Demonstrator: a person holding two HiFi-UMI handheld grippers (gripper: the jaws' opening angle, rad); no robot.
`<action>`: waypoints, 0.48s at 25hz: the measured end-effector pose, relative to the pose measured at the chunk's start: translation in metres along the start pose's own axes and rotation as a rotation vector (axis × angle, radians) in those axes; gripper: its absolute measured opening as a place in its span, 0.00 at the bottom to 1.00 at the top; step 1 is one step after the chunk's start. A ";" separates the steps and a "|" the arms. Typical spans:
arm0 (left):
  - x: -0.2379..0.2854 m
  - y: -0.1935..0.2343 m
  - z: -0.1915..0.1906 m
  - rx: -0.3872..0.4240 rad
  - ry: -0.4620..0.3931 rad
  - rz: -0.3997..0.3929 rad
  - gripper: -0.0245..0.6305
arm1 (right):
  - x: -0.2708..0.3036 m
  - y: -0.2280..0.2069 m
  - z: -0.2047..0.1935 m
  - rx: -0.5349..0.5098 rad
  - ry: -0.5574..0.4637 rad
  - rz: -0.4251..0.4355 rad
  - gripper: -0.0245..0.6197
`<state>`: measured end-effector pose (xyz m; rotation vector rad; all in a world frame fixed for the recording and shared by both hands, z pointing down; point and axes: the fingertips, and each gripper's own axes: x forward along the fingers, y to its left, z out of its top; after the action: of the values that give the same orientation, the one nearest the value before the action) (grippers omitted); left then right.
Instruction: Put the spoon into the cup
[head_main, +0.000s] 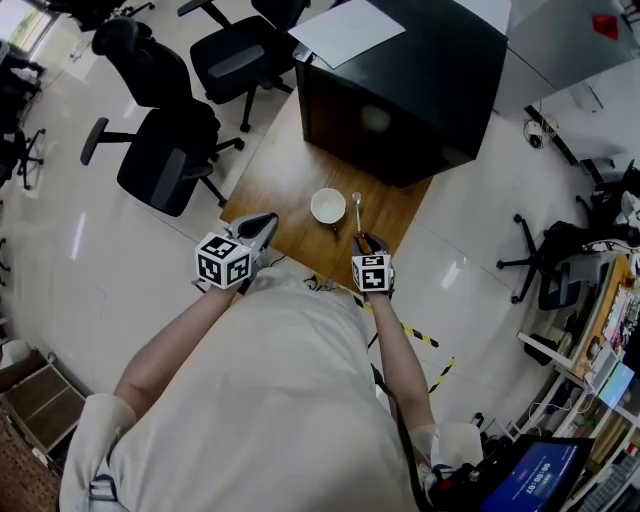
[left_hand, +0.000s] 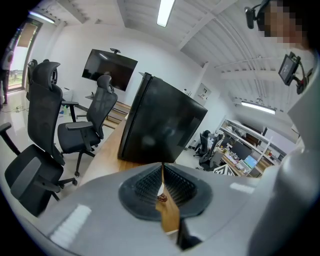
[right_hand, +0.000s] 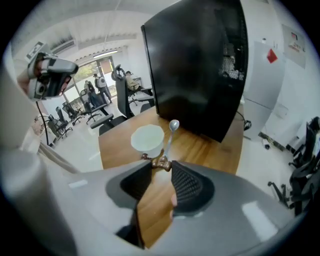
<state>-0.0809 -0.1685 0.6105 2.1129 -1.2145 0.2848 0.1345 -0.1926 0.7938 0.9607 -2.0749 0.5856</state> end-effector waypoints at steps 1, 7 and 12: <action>-0.001 0.001 0.000 -0.002 -0.003 -0.002 0.04 | -0.001 0.004 0.004 -0.012 0.002 0.007 0.23; -0.001 0.008 0.000 -0.013 -0.014 -0.012 0.04 | 0.005 0.026 0.018 -0.057 0.039 0.054 0.23; -0.002 0.009 0.000 -0.012 -0.020 -0.018 0.04 | 0.010 0.038 0.022 -0.101 0.083 0.084 0.23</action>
<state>-0.0898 -0.1706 0.6136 2.1202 -1.2053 0.2480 0.0905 -0.1877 0.7854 0.7817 -2.0577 0.5487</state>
